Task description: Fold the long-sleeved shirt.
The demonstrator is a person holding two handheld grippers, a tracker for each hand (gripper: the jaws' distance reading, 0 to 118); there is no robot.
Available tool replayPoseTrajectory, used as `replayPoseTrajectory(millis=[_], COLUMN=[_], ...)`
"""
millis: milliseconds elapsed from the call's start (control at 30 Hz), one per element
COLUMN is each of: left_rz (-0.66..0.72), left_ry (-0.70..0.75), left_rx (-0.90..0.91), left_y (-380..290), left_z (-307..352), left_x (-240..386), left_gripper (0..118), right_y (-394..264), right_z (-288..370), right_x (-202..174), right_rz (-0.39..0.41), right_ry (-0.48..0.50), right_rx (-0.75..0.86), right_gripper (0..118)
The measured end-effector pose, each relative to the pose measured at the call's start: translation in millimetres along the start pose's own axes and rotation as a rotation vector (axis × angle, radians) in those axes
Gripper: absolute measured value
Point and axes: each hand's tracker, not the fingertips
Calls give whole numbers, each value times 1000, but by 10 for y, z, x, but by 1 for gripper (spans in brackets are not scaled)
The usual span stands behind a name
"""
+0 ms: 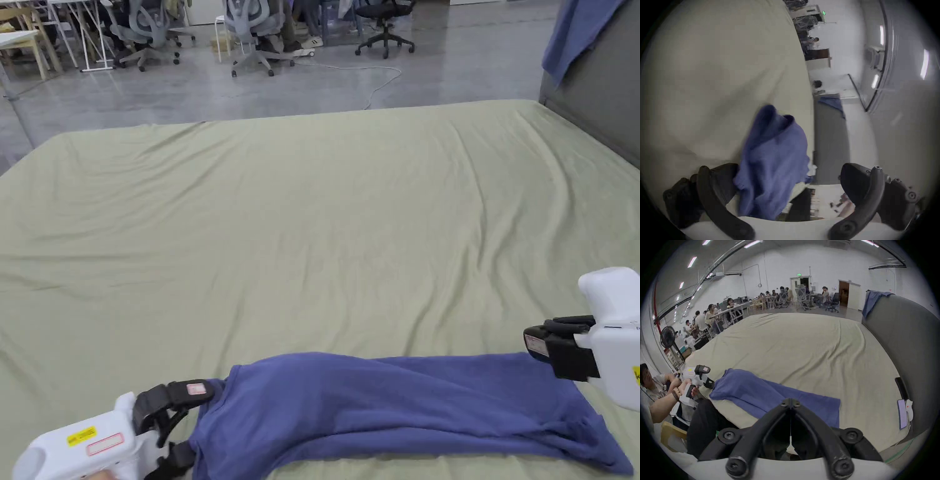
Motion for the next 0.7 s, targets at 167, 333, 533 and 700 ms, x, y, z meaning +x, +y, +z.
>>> replayPoseTrajectory(millis=[167, 333, 533, 700], left_rz=[-126, -226, -312, -336], left_ry=[106, 338, 353, 359], left_rx=[-110, -2, 55, 120], left_y=[154, 115, -40, 26], left_z=[-670, -590, -367, 182], left_x=[66, 171, 360, 553], left_gripper=[118, 15, 15, 15], right_y=[-41, -119, -110, -43], right_z=[-54, -93, -18, 50], right_x=[-23, -12, -51, -76], right_rz=[-9, -34, -20, -4], right_ry=[1, 2, 5, 20], right_rx=[-23, -41, -46, -23], right_gripper=[0, 0, 0, 0])
